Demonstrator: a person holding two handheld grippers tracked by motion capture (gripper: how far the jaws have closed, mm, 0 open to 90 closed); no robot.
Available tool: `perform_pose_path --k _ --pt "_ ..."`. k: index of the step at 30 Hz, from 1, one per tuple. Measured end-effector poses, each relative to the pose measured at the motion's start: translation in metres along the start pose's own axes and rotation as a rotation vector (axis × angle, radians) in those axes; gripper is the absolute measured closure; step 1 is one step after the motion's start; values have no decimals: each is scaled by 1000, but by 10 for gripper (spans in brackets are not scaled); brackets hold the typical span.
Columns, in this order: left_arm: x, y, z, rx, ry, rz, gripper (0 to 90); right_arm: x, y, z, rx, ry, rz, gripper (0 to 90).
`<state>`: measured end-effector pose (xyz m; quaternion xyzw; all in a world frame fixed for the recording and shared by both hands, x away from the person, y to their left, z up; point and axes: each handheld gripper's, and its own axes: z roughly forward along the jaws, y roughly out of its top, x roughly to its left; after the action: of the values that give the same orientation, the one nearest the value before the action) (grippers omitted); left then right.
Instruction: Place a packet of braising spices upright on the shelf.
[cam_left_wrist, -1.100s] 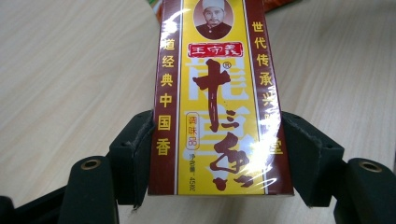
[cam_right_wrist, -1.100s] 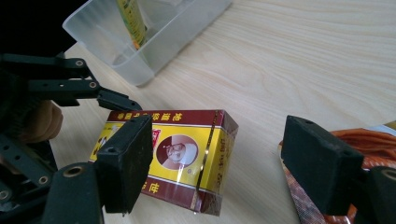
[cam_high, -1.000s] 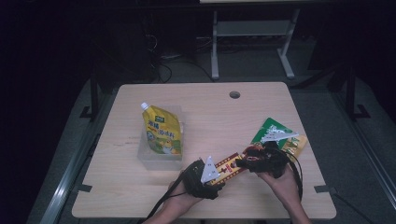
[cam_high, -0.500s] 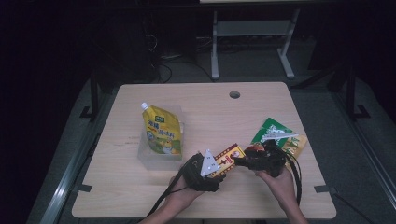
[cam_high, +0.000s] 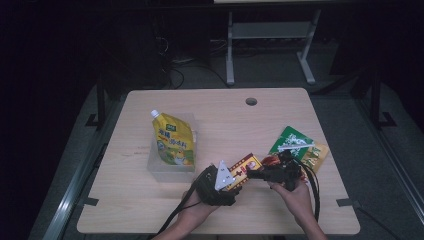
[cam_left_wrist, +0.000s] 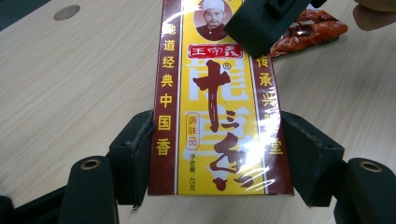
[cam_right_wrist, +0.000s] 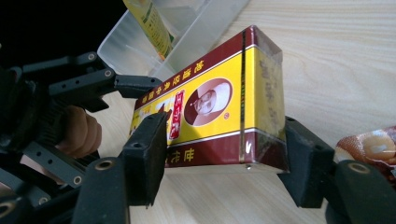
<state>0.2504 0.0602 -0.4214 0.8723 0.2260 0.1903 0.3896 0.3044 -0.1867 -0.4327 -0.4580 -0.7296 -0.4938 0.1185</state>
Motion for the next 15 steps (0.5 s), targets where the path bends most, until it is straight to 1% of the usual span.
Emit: perform_pose_path --k 1,3,4,5,6,7,11,12,15 --pt "0 -1 2 12 -3 1 320 -1 0 -1 4 2 16 412" --pt "0 -2 3 19 -5 -4 319 0 0 -1 2 -3 15 434" --pt "0 -2 3 24 -5 -8 318 0 0 -2 -4 -2 9 452" --pt "0 -2 4 29 -8 -11 318 2 0 -3 -6 2 12 474" --pt "0 -2 4 29 -8 -11 317 2 0 -3 -6 2 12 474" --pt "0 -3 5 38 -10 -18 316 2 1 -5 -24 11 13 514" --pt "-1 -4 8 55 -11 -13 313 4 1 -6 -31 23 8 575" --pt "-1 -4 8 55 -11 -13 312 4 1 -6 -31 23 8 575" --pt "-1 -5 10 63 -16 -16 308 7 2 -8 -49 54 1 632"
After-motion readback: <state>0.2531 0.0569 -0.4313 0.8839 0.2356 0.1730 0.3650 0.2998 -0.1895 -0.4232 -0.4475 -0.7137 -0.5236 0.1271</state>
